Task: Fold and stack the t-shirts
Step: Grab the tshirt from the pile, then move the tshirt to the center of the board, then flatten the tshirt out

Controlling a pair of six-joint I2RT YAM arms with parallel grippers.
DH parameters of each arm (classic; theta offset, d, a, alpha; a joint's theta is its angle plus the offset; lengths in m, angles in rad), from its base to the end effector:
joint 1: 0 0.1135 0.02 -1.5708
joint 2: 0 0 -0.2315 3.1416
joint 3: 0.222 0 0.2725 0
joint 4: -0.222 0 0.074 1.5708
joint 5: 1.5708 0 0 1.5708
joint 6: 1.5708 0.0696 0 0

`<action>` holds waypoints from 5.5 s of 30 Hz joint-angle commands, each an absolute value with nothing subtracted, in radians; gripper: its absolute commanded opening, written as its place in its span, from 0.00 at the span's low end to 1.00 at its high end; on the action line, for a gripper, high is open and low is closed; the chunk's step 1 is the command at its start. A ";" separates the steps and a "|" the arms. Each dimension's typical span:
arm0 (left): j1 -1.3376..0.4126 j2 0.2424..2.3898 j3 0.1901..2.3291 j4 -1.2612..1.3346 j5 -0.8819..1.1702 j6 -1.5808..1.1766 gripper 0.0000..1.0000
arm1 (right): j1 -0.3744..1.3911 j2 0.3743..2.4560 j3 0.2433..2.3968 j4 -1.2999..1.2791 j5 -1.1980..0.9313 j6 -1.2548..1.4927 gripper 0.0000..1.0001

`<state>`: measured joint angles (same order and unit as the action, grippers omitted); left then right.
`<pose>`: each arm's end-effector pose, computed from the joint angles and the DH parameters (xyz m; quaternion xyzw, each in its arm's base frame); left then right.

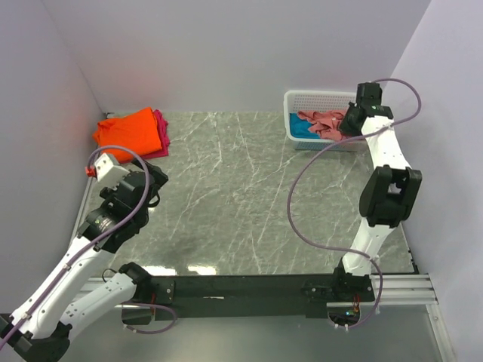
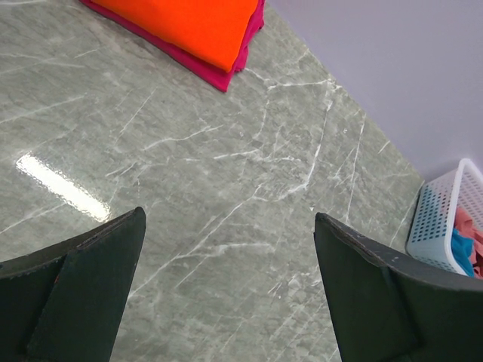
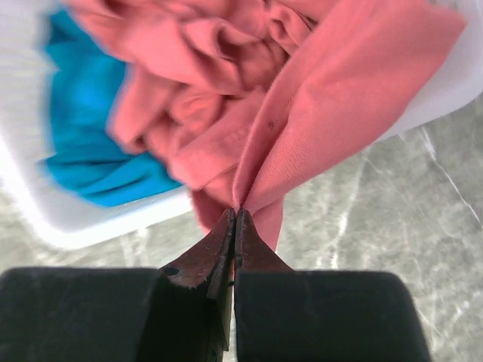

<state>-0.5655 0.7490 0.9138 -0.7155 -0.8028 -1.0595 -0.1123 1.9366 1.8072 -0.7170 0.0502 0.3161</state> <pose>0.2017 -0.0687 0.3099 -0.3814 0.7323 -0.0918 0.5566 0.4659 -0.0561 0.2474 0.2074 0.9116 0.0127 0.3548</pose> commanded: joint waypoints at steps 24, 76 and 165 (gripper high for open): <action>-0.558 0.741 0.928 -0.624 -0.792 -1.037 0.99 | 0.270 1.269 2.129 -0.239 -0.331 0.333 0.00; -1.075 1.043 0.521 -0.594 0.083 -1.137 0.07 | -0.147 1.031 0.784 -0.360 0.334 0.629 0.00; -0.130 1.488 0.723 -0.255 -0.144 -0.905 0.83 | -0.173 0.716 0.581 -0.678 -0.063 0.627 0.89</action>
<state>-0.1333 1.4590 0.7353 -0.3172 -0.2222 -0.9054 -0.1703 0.7403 0.5674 -0.6357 -0.0139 0.6132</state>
